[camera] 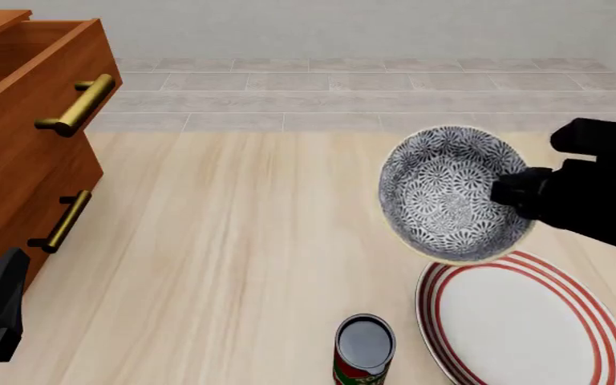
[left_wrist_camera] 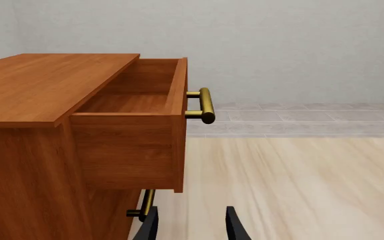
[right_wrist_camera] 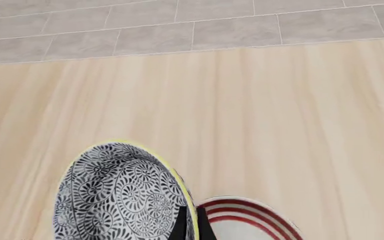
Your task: Put the bowl on the plate.
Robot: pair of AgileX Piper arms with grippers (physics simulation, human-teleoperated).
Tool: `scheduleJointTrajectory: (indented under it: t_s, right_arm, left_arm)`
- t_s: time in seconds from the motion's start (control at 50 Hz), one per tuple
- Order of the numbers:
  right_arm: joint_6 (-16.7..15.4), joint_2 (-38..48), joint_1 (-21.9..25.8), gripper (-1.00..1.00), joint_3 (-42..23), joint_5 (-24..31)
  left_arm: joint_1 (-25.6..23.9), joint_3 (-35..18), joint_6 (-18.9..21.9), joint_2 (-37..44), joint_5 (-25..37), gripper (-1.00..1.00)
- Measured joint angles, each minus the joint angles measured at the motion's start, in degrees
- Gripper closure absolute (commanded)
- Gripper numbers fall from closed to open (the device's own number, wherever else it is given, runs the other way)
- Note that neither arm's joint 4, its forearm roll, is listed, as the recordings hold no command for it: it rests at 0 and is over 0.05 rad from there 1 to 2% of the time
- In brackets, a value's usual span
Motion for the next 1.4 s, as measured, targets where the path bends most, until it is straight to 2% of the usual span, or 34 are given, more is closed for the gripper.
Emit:
scheduleJointTrajectory:
  t_s: [0.82,1.4]
  right_arm:
    - [-0.18,-17.94,-8.77,1.0,8.77,11.53]
    - [0.68,-18.59,-12.44,1.0,16.16,9.29]
  left_arm:
    - [0.0,0.0,0.0,0.0,0.0,-1.0]
    - [0.0,0.0,0.0,0.0,0.0,-1.0]
